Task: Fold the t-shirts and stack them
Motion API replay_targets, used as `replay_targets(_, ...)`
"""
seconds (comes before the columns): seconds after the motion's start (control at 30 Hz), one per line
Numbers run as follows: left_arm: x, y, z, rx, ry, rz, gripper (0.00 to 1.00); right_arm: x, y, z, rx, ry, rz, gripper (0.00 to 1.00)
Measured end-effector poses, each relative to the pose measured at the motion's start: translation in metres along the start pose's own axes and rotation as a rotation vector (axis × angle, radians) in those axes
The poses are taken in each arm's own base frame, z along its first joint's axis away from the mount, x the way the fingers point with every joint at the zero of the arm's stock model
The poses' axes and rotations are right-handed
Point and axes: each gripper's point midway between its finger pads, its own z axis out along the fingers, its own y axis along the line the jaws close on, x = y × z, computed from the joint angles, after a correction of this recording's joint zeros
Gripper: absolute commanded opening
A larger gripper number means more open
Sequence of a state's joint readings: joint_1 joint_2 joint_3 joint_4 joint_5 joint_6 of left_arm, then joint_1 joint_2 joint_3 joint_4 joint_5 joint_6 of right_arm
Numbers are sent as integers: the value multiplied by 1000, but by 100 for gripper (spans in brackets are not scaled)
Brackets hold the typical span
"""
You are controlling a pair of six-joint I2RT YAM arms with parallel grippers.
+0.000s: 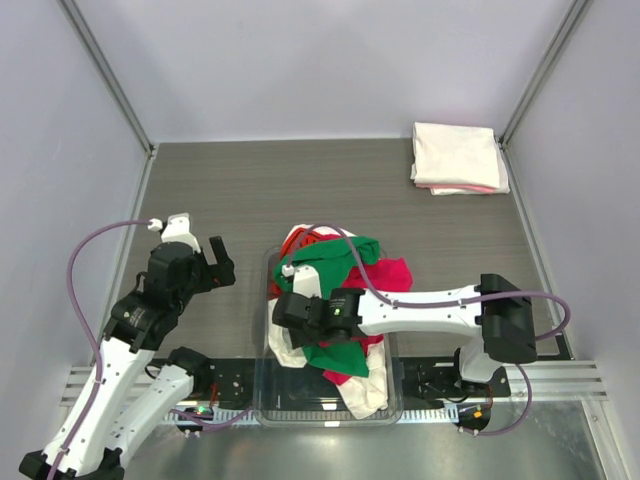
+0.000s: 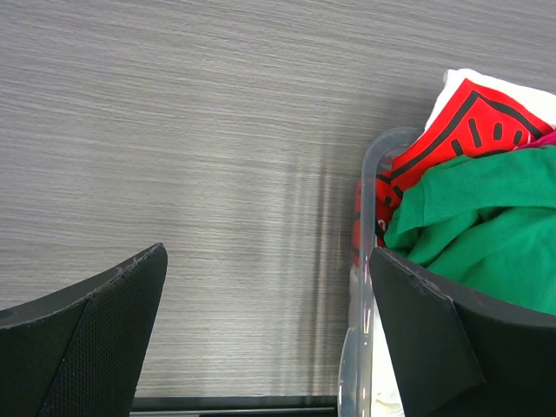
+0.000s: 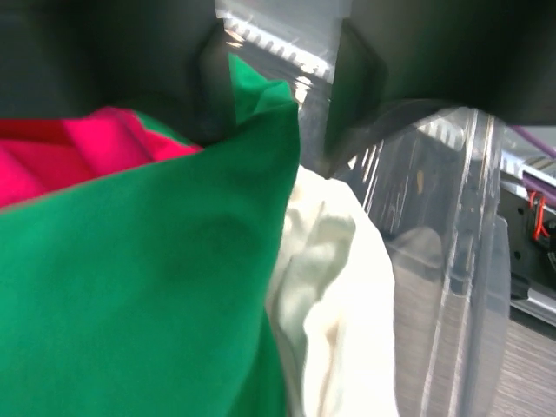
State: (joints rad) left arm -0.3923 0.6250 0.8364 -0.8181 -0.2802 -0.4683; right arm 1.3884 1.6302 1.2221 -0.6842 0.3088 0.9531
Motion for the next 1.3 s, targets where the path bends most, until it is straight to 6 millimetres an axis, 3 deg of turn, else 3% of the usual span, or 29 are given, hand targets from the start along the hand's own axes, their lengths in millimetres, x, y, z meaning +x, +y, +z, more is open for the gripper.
replay_targets(0.1,0,0,0,0,-1,0,100,-7,4,3,14,-21,4,7)
replay_targets(0.13,0,0,0,0,-1,0,100,-8,5,3,20,-25,2,1)
replay_targets(0.27,0,0,0,0,-1,0,100,-18,12,-8,23,-43,0,1)
replay_targets(0.37,0,0,0,0,-1,0,100,-40,26,-30,5,-85,-10,1)
replay_targets(0.5,0,0,0,0,-1,0,100,-98,47,-88,-39,-227,-49,1)
replay_targets(0.63,0,0,0,0,0,0,100,-180,62,-181,-118,-506,-83,1)
replay_targets(0.7,1,0,1,0,2,0,100,-215,47,-238,-116,-668,-71,1)
replay_targets(0.77,2,0,3,-3,11,2,100,-241,14,-296,-78,-828,-34,1)
replay_targets(0.87,8,-4,11,-5,53,9,100,-257,-51,-370,-2,-1017,69,1)
replay_targets(0.93,15,-8,18,2,98,12,100,-256,-93,-404,52,-1095,142,1)
replay_targets(1.03,26,-22,29,46,173,3,98,-248,-147,-437,144,-1165,247,1)
replay_targets(1.1,37,-32,40,77,235,-10,96,-239,-173,-446,188,-1184,295,1)
replay_targets(1.2,58,-45,54,112,331,-21,94,-230,-190,-443,250,-1183,306,1)
replay_targets(1.3,79,-60,67,141,420,-16,83,-225,-195,-435,314,-1171,286,1)
